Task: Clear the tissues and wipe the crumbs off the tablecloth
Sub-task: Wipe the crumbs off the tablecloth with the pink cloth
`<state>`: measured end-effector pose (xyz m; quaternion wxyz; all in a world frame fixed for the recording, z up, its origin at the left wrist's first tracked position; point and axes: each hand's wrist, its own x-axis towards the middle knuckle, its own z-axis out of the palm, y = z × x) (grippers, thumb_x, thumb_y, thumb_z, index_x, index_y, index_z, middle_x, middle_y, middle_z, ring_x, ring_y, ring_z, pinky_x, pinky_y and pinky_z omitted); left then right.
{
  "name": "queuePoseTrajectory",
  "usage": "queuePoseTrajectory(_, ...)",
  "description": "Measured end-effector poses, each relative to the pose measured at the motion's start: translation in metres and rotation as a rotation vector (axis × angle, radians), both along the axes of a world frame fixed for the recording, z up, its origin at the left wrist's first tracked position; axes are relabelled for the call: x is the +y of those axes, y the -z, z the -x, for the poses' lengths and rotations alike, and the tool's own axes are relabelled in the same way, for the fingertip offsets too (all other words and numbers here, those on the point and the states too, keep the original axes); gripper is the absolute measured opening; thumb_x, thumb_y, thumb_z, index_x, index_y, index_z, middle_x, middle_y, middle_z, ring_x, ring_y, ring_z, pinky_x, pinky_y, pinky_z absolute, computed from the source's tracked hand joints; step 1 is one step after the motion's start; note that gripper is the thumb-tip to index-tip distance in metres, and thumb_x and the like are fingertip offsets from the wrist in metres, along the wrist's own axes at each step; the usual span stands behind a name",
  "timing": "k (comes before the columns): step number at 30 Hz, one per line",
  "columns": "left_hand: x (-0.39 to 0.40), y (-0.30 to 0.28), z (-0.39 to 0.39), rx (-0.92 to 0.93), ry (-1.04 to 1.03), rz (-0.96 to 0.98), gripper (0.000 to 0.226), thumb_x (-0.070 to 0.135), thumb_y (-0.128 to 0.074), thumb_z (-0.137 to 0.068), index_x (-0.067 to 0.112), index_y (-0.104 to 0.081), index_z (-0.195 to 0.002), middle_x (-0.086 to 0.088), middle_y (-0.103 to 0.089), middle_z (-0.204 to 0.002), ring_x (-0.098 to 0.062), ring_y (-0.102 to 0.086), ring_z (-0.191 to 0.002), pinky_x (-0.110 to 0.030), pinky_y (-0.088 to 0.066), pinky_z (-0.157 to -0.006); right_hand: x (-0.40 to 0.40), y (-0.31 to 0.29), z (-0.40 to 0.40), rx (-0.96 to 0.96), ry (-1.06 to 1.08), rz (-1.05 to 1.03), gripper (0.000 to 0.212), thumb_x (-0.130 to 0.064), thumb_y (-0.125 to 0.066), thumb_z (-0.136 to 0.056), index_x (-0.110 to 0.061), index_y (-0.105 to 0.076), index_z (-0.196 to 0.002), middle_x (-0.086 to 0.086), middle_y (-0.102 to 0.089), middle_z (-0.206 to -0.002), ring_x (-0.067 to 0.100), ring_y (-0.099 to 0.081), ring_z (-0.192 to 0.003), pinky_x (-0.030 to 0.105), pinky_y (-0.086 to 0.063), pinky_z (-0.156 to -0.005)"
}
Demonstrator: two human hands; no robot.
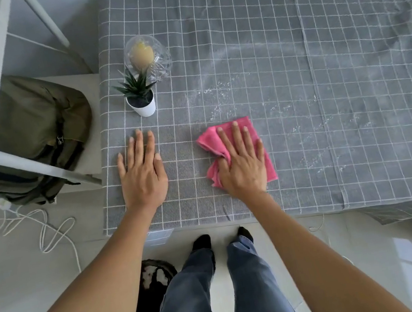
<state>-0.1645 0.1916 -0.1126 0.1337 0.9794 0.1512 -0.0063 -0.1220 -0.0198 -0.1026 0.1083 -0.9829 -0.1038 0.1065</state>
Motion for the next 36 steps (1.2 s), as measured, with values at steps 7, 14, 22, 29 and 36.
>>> queuePoseTrajectory(7,0.001,0.002,0.000,0.028,-0.001,-0.019,0.055,0.035,-0.011,-0.099,0.025,-0.005,-0.153,0.003,0.000,-0.160,-0.014,0.000,-0.148,-0.043,0.000,-0.120,-0.052,-0.001,0.001,0.022,0.260,0.042,0.063,-0.045,-0.009,-0.089,-0.038,0.010,-0.148,-0.003,0.012,-0.160,0.019,0.011,-0.147,0.049,0.007,-0.118)
queuePoseTrajectory(14,0.007,0.004,0.031,0.030,-0.014,-0.018,0.056,0.035,-0.009,-0.099,0.021,-0.006,-0.153,0.003,-0.002,-0.160,-0.012,0.000,-0.147,-0.043,-0.002,-0.120,0.005,-0.003,0.018,0.054,0.195,0.040,0.063,-0.048,-0.002,-0.090,-0.034,0.017,-0.148,0.001,0.021,-0.158,0.023,0.017,-0.146,0.051,0.012,-0.116)
queuePoseTrajectory(22,0.006,0.001,0.035,0.007,-0.047,-0.014,0.054,0.032,-0.013,-0.100,0.020,-0.011,-0.153,0.004,-0.008,-0.160,-0.013,-0.005,-0.148,-0.043,-0.007,-0.120,0.074,-0.001,0.052,0.054,-0.097,-0.062,0.063,-0.042,-0.021,-0.095,-0.034,0.007,-0.151,0.001,0.014,-0.159,0.022,0.019,-0.145,0.051,0.013,-0.116)
queuePoseTrajectory(29,0.007,-0.001,0.035,0.020,-0.039,-0.020,0.055,0.033,-0.012,-0.099,0.021,-0.010,-0.153,0.003,-0.006,-0.160,-0.013,-0.004,-0.147,-0.042,-0.003,-0.120,0.005,0.001,0.041,0.013,-0.075,0.005,0.060,-0.045,-0.009,-0.094,-0.035,0.008,-0.151,-0.001,0.013,-0.159,0.019,0.016,-0.146,0.048,0.009,-0.118)
queuePoseTrajectory(36,0.009,0.003,0.035,0.018,-0.044,-0.035,0.054,0.032,-0.015,-0.100,0.020,-0.011,-0.153,0.003,-0.007,-0.160,-0.014,-0.006,-0.148,-0.043,-0.006,-0.119,-0.063,-0.001,0.034,0.001,0.208,0.052,0.063,-0.044,-0.010,-0.088,-0.038,0.009,-0.148,-0.003,0.009,-0.160,0.019,0.010,-0.147,0.048,0.005,-0.118)
